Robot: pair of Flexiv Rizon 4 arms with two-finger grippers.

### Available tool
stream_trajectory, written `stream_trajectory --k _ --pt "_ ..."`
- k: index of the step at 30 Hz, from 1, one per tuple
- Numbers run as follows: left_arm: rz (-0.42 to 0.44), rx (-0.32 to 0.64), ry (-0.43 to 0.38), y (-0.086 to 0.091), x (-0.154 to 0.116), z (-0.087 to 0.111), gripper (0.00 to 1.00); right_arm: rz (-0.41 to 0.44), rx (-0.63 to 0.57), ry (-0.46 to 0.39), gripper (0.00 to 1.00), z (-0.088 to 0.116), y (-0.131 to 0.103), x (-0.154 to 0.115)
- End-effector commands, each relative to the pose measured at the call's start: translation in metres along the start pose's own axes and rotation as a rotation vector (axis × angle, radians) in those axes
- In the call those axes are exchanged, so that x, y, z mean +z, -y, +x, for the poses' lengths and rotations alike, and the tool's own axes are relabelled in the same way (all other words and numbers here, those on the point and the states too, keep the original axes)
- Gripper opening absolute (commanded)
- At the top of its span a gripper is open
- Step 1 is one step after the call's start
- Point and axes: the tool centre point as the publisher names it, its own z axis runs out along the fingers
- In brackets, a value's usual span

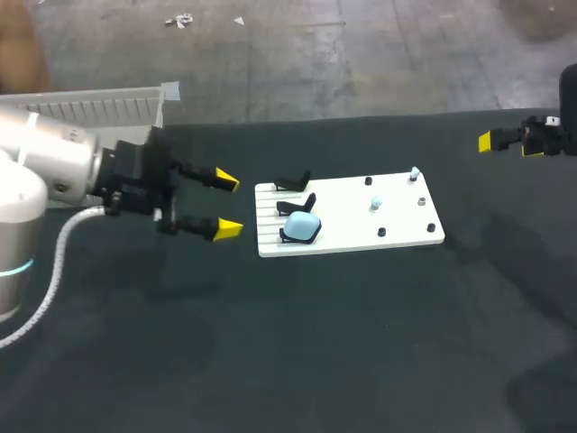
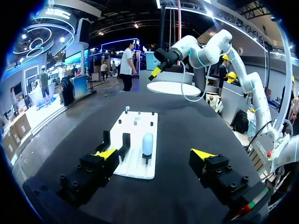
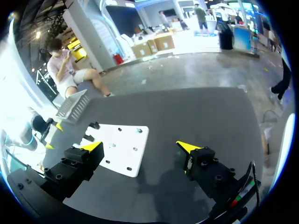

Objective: Pick up each earbud case from the left stands, insert the matching earbuds, close the lid, and place the case in the box.

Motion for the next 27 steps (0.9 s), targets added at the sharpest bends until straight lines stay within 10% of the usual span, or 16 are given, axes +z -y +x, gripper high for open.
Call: stream_trajectory --k 1,27 --pt "-0.009 0.023 -0.018 -0.01 0.035 0.006 1.0 -0.003 -0.001 0.0 1.0 0.0 0.001 0.001" --pt "0.003 -0.001 -0.018 -0.017 0.07 0.016 1.0 -0.003 -0.001 0.0 1.0 0.0 0.001 0.001"
